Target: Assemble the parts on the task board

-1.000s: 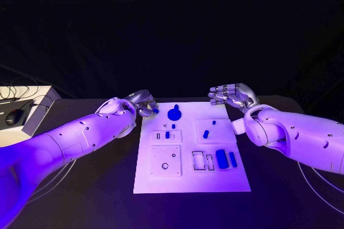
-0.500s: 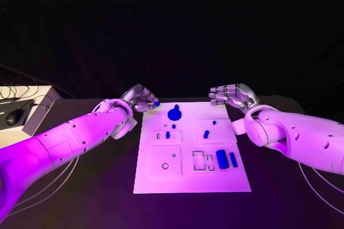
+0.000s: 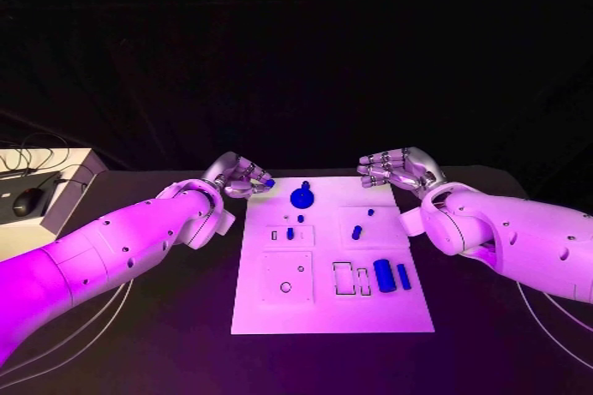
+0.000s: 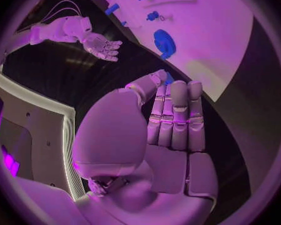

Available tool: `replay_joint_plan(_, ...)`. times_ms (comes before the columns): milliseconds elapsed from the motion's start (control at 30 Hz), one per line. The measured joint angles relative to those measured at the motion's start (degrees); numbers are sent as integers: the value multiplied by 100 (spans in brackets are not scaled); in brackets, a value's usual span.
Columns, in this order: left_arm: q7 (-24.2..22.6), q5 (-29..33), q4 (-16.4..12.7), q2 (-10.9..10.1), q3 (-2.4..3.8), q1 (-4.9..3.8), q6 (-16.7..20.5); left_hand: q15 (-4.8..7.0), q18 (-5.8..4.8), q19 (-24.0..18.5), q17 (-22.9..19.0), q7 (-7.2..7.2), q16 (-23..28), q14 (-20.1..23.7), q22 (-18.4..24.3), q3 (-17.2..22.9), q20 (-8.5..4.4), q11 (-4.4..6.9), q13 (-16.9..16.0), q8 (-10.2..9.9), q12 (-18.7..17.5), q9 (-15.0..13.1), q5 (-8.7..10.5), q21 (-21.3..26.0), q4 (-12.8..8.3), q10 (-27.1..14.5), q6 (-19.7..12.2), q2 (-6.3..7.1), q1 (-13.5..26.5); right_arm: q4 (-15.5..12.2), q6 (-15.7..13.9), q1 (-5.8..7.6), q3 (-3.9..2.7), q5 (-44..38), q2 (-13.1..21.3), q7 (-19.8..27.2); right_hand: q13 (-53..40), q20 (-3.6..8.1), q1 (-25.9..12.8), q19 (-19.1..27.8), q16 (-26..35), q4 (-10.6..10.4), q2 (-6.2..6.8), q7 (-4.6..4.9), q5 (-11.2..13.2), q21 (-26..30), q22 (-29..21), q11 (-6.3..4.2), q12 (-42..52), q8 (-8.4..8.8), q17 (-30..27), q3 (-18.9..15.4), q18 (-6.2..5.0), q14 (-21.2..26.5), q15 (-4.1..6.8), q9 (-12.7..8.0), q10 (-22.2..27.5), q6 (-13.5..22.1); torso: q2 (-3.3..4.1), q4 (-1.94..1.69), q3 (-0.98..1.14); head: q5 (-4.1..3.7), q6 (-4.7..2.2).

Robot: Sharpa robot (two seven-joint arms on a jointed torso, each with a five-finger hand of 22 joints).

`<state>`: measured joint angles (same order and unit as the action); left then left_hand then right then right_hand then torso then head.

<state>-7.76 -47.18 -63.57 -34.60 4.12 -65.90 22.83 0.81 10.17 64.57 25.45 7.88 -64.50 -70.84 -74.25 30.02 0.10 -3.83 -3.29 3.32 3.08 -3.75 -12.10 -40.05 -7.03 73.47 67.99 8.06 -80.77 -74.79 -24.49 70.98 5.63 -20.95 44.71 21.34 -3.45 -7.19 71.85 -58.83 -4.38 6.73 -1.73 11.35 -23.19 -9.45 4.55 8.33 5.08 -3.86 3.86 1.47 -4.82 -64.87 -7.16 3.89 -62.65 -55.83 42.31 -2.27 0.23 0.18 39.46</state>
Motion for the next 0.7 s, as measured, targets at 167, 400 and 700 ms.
replay_joint_plan(167, -28, 291, -280, -148, 104, 117, -44, 0, 0, 0, 0, -1, 0, 0, 0, 0, 0, 0, 0, 0, 0, 0, 1, 0, 0, 0, 0, 0, 0, -66, 117, 1, 1, -230, -13, -206, 0, 153, -25, -242, -72, 1, -25, -91, 0, -199, 84, -121, 5, 0, 74, 148, -1, -421, 149, 0, -348, -109, -3, 1, 0, 9, -13)
replay_joint_plan(400, -65, 457, -610, -308, 150, 217, -79, -1, -1, 0, 8, -1, 0, 0, 0, -1, 1, -1, 0, 0, 0, 1, 3, 0, 0, -1, -1, 1, -34, -178, 248, 12, 2, -725, -48, -742, -134, 680, -121, -1032, -533, -17, 15, -308, 37, -968, 493, -407, 305, 0, 558, 235, 0, -1649, 665, 0, -1483, -491, -4, 2, -3, 12, -21)
replay_joint_plan(700, -107, 488, -960, -471, 212, 353, -92, -1, -2, 1, 8, -1, 0, 1, 0, -1, 3, -1, 0, 0, 0, 1, 6, 0, -1, -2, -1, -6, -33, -261, 433, 69, 0, -1355, -217, -1593, -1513, 1177, -136, -1197, -1910, 121, 0, -436, 224, -2485, 1636, -713, 1176, 12, 2443, 403, 138, -1910, 1056, -13, -1932, -718, -4, 4, -10, 12, -42)
